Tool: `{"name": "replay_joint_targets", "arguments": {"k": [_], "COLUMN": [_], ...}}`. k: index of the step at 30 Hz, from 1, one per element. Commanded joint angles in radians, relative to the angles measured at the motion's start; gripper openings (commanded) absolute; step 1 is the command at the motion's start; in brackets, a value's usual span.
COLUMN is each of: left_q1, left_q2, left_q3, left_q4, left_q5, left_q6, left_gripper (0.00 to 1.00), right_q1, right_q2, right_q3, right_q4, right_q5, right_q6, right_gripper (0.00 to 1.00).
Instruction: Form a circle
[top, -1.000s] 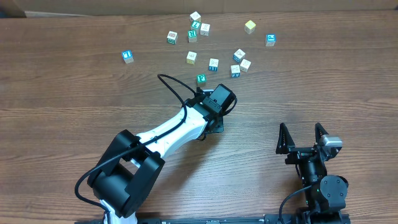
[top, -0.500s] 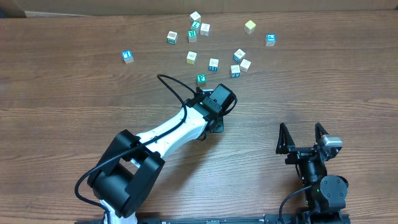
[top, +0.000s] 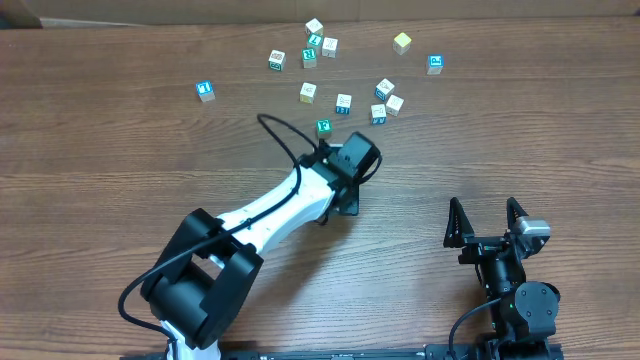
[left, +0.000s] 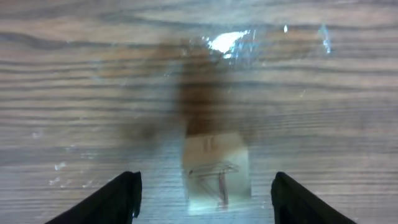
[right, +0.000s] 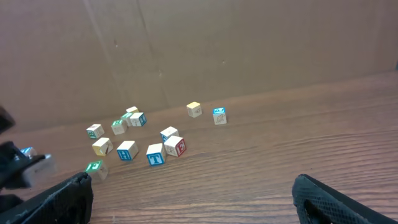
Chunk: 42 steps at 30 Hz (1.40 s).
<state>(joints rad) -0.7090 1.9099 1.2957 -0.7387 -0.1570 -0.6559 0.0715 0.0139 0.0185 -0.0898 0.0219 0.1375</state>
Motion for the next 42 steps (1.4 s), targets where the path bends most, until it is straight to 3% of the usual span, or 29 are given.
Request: {"name": "replay_joint_targets", "arguments": {"k": [1,5,9,10,15,18,21,25,27,32,42], "left_q1": [0.053,0.11,0.15,0.156,0.18,0.182,0.181,0.187,0.189,0.195,0.226], "left_q2": [-0.014,-0.014,-0.014,-0.014,0.011,0.054,0.116,0.205,0.249,0.334,0.431], "left_q3": [0.229,0.465,0.59,0.594,0.586,0.586,0.586,0.586,0.586,0.586,0.586], "left_q4": [-0.105,-0.22,-0.209,-0.191,-0.138,-0.131,-0.127,-0.113,-0.107,-0.088,-0.019], "left_q5": [-0.041,-0.041,-0.042,-0.041,-0.041,-0.042,-0.041,-0.041,-0.041,-0.042,-0.06], "left_q6": [0.111,0.142,0.169,0.175,0.185,0.185,0.185,0.185,0.185,0.185,0.185], "left_gripper": [0.64,0.6,0.57,0.53,0.14,0.1,0.17,0.5,0.59,0.66,0.64], "right_q1": [-0.006,-0.006,-0.006,-0.006,-0.006,-0.006,-0.006,-0.006,-0.006,-0.006,-0.006], "right_q2": [-0.011,-0.011,-0.011,-0.011,-0.011,-0.011,-0.011,-0.011,-0.011,-0.011,-0.011], "right_q3": [-0.01,-0.01,-0.01,-0.01,-0.01,-0.01,-0.01,-0.01,-0.01,-0.01,-0.01], "right_q4": [0.006,0.006,0.006,0.006,0.006,0.006,0.006,0.006,0.006,0.006,0.006], "right_q5": [-0.009,-0.009,-0.009,-0.009,-0.009,-0.009,-0.009,-0.009,-0.009,-0.009,-0.009], "right_q6": [-0.015,-0.015,-0.015,-0.015,-0.015,-0.015,-0.015,-0.015,-0.015,-0.015,-0.015], "right_gripper": [1.0,1.0,1.0,1.0,1.0,1.0,1.0,1.0,1.0,1.0,1.0]}}
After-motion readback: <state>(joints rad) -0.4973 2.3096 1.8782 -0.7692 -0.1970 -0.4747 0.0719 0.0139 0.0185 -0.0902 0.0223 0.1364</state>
